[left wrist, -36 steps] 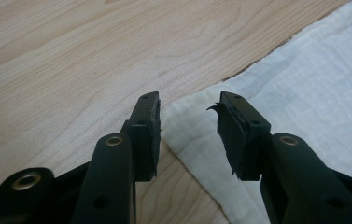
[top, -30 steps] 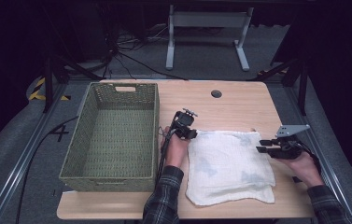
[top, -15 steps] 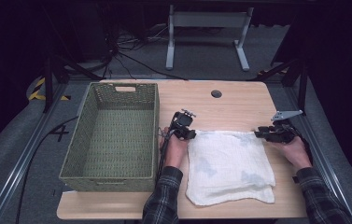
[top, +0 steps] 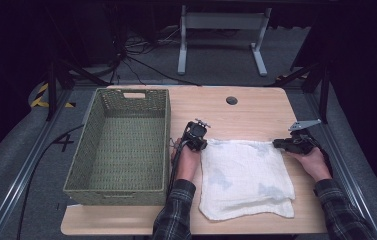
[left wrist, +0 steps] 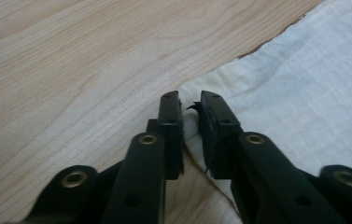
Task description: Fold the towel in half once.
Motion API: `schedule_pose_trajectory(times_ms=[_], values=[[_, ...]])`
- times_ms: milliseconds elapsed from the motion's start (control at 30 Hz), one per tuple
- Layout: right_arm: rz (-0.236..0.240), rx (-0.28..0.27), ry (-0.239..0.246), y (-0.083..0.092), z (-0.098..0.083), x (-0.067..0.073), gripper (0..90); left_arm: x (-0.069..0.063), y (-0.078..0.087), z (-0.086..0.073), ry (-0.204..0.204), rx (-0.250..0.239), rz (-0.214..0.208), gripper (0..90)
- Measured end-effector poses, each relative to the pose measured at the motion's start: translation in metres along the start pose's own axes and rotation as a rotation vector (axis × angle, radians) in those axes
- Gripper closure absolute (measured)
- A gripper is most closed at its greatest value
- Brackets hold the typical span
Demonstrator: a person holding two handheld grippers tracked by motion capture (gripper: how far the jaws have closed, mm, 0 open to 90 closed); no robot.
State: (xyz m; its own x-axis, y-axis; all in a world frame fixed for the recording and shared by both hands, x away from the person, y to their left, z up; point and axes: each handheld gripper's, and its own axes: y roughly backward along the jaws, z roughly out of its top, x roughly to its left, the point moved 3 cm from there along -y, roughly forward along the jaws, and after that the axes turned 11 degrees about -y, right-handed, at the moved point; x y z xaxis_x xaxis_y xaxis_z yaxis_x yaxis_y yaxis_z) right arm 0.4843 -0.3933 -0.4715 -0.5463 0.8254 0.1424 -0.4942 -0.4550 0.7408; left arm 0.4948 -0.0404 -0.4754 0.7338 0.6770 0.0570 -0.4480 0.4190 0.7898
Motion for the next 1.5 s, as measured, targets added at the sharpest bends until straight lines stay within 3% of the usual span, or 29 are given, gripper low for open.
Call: schedule_pose_trajectory(times_ms=[200,600,733,1067,1300,1500], values=[[-0.014,0.007,0.015,0.001,0.0,0.003,85.8,-0.001,0.002,-0.001,0.018,-0.018,-0.015,87.4],[-0.021,-0.02,0.029,0.025,-0.005,0.007,85.8,-0.008,0.029,-0.001,0.006,-0.076,0.044,87.5],[-0.011,-0.042,0.031,0.037,-0.009,0.011,85.8,-0.015,0.038,-0.003,0.026,-0.1,0.047,87.5],[0.006,-0.053,0.049,0.058,-0.02,0.027,85.8,-0.038,0.058,-0.013,0.007,-0.108,0.077,87.6],[0.031,-0.055,0.057,0.07,-0.032,0.04,85.9,-0.056,0.066,-0.026,0.001,-0.122,0.05,87.6],[0.061,-0.009,0.069,0.07,-0.052,0.057,85.8,-0.066,0.065,-0.045,0.001,-0.094,-0.005,87.6]])
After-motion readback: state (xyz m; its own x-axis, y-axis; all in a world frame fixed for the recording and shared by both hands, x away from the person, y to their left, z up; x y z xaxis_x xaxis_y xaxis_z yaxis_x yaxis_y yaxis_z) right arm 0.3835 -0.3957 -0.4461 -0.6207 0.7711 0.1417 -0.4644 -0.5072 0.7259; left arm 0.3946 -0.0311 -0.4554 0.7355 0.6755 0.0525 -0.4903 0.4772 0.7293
